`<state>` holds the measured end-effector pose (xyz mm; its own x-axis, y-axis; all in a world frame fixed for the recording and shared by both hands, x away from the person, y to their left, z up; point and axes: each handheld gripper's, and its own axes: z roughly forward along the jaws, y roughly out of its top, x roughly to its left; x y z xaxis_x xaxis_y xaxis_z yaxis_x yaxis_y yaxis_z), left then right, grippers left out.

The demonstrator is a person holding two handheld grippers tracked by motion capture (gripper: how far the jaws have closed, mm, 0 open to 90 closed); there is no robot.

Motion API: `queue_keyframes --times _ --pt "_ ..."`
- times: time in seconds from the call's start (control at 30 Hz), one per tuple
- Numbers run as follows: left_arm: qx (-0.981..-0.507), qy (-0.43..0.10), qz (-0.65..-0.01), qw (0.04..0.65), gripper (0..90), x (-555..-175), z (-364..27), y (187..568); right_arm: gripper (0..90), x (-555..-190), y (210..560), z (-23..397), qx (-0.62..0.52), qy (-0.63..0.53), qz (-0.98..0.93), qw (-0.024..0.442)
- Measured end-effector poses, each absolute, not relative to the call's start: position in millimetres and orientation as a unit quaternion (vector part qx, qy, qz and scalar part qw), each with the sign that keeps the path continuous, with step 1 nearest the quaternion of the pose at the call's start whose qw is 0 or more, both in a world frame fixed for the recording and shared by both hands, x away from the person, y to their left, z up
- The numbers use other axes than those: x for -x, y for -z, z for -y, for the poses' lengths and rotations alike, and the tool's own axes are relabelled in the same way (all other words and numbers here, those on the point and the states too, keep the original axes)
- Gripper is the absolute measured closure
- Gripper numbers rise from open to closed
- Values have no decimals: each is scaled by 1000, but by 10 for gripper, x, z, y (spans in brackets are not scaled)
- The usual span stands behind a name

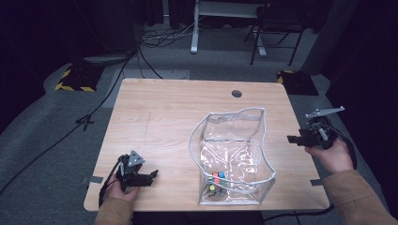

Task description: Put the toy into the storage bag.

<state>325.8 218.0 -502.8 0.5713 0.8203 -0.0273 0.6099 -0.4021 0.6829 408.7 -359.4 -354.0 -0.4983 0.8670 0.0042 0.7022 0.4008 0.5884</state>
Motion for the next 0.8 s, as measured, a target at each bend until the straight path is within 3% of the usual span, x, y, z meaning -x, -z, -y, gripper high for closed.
queue_keyframes --times 0.37,0.8 --pt "-821 -161 -437 331 156 -3261 -2175 5026 372 -3902 3896 3721 -481 -328 -791 191" --pt "-820 -163 -438 330 156 -3262 -2174 5026 372 -3731 4380 3712 -463 -354 -787 202"
